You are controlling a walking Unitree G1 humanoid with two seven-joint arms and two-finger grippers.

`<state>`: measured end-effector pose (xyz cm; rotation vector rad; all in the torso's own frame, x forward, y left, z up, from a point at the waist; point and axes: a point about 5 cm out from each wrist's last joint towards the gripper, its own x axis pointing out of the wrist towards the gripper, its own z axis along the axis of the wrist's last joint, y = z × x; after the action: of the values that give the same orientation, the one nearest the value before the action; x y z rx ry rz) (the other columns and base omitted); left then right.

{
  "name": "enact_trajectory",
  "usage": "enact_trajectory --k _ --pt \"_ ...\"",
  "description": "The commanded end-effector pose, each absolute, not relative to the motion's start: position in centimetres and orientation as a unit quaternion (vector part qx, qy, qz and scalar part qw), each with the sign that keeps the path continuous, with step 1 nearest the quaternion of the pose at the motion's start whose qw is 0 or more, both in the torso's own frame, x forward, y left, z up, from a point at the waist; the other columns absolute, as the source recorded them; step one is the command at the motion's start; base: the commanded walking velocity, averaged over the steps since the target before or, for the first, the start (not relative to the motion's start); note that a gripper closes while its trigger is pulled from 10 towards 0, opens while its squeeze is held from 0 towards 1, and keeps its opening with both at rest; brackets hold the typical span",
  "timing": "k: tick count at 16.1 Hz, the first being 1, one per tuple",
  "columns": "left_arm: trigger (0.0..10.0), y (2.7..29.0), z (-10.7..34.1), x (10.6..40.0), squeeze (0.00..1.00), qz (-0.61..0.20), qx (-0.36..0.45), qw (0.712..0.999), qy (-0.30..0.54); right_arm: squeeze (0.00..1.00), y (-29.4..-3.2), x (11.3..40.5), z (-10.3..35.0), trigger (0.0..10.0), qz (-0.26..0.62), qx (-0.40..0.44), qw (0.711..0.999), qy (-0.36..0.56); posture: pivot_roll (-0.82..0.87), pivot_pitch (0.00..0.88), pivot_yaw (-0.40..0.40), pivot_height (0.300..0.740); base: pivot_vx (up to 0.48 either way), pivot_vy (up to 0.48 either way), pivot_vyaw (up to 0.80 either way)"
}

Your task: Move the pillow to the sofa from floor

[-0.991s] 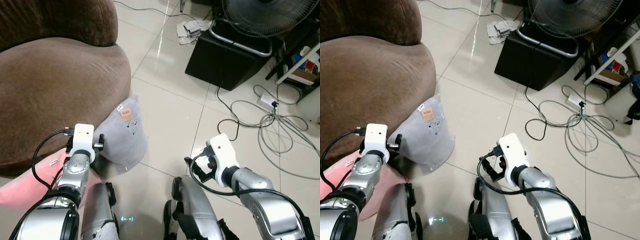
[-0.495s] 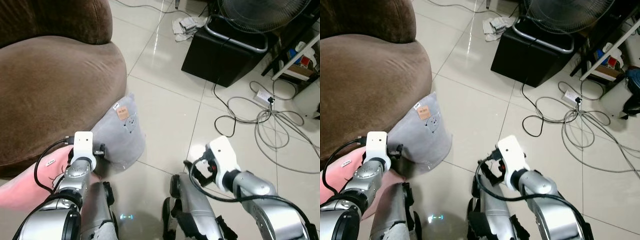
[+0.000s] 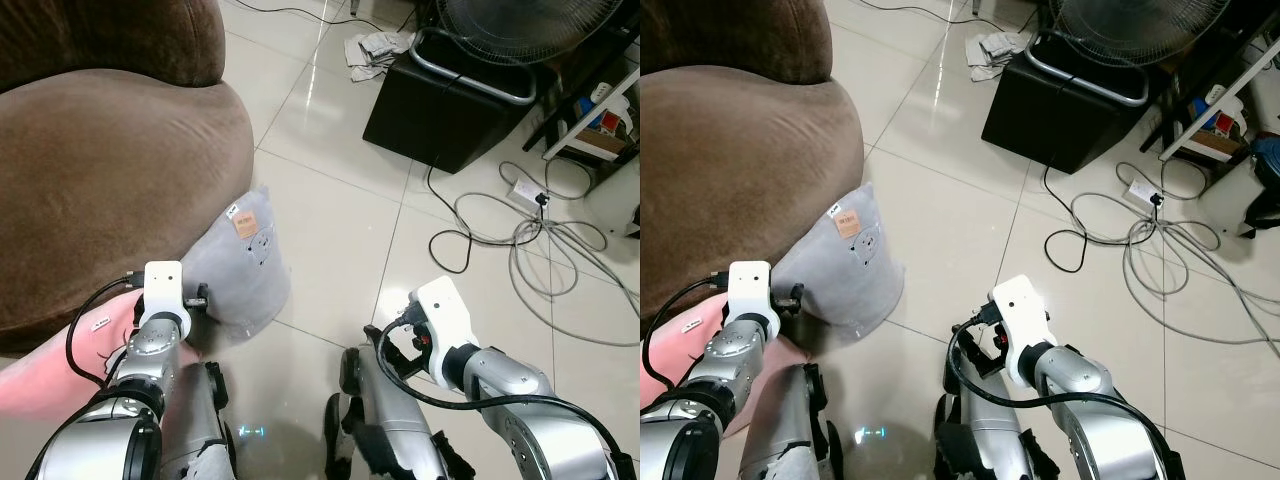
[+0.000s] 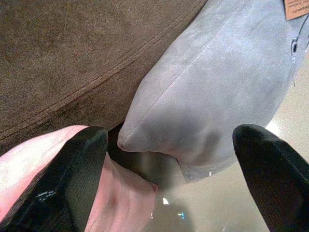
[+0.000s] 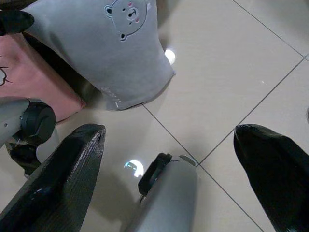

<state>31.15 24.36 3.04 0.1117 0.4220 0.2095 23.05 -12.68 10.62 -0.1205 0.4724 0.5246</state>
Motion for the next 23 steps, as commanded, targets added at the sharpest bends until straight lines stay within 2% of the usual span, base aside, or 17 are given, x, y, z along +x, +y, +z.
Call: enact_trajectory --k 1,8,11,18,20,23 --pt "10.0 24.1 2.0 30.4 0.0 0.103 0.048 0.967 0.227 0.0 -12.9 22.6 10.5 10.0 0.253 -0.059 0.935 0.24 -0.15 0.269 -0.185 0.547 0.0 0.0 0.0" --pt "10.0 23.8 2.6 30.9 0.0 0.088 0.041 0.973 0.211 0.0 -13.2 22.3 10.6 10.0 0.247 -0.062 0.937 0.238 -0.16 0.274 -0.181 0.547 0.0 0.0 0.0" --pt "10.0 23.5 4.1 32.2 0.0 0.06 0.038 0.981 0.181 0.0 -13.6 22.1 11.3 10.0 0.24 -0.064 0.941 0.228 -0.18 0.268 -0.179 0.547 0.0 0.0 0.0" --pt "10.0 23.5 4.7 32.6 0.0 0.065 0.029 0.983 0.167 0.0 -13.7 21.6 11.6 10.0 0.239 -0.063 0.943 0.221 -0.19 0.267 -0.181 0.547 0.0 0.0 0.0" --pt "10.0 24.3 4.8 32.5 0.0 0.083 0.043 0.981 0.172 0.0 -13.8 20.9 12.4 10.0 0.244 -0.062 0.944 0.213 -0.23 0.264 -0.213 0.547 0.0 0.0 0.0" --pt "10.0 25.2 3.9 31.7 0.0 0.105 0.016 0.975 0.197 0.0 -13.9 20.6 12.7 10.0 0.248 -0.067 0.943 0.212 -0.23 0.26 -0.223 0.547 0.0 0.0 0.0"
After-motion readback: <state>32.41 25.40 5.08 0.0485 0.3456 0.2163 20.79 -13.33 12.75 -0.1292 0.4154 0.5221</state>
